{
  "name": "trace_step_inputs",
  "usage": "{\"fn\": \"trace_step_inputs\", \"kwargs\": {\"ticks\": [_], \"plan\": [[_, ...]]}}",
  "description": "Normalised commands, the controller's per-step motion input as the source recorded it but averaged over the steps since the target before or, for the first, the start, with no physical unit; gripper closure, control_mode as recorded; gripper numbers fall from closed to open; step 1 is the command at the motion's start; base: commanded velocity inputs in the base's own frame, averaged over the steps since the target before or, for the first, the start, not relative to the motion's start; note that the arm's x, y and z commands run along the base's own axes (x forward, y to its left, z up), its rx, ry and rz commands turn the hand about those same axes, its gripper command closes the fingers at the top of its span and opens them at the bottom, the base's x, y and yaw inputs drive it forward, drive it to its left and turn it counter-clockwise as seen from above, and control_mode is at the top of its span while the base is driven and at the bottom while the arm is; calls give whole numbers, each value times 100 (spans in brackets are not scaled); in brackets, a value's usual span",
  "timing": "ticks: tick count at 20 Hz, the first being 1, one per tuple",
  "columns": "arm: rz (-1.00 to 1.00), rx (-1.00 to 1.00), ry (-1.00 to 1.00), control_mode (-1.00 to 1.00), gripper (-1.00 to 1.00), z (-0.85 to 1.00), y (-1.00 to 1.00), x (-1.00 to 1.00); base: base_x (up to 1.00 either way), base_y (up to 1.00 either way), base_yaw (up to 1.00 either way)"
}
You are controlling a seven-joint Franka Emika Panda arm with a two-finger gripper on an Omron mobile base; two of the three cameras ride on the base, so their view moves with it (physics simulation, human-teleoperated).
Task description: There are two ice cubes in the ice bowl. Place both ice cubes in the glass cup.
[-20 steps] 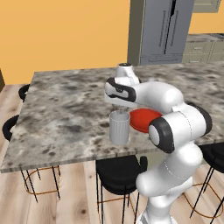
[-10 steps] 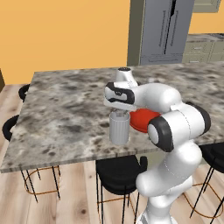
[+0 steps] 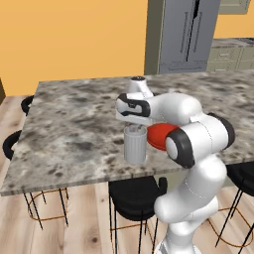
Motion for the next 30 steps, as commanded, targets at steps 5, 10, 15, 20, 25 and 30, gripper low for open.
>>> {"fn": "trace_step_inputs", "kwargs": {"ticks": [5, 10, 15, 20, 25, 30], "plan": [[1, -1, -1, -100, -100, 5, 0, -16, 0, 0, 0], [5, 0, -5, -100, -100, 36, -6, -59, 0, 0, 0], [9, 0, -20, -100, -100, 30, -22, -64, 0, 0, 0], [17, -4, -38, -100, -100, 23, -13, -100, 0, 0, 0], [14, -24, -51, -100, -100, 0, -10, -100, 0, 0, 0], [-2, -15, -59, -100, -100, 7, -25, -80, 0, 0, 0]]}}
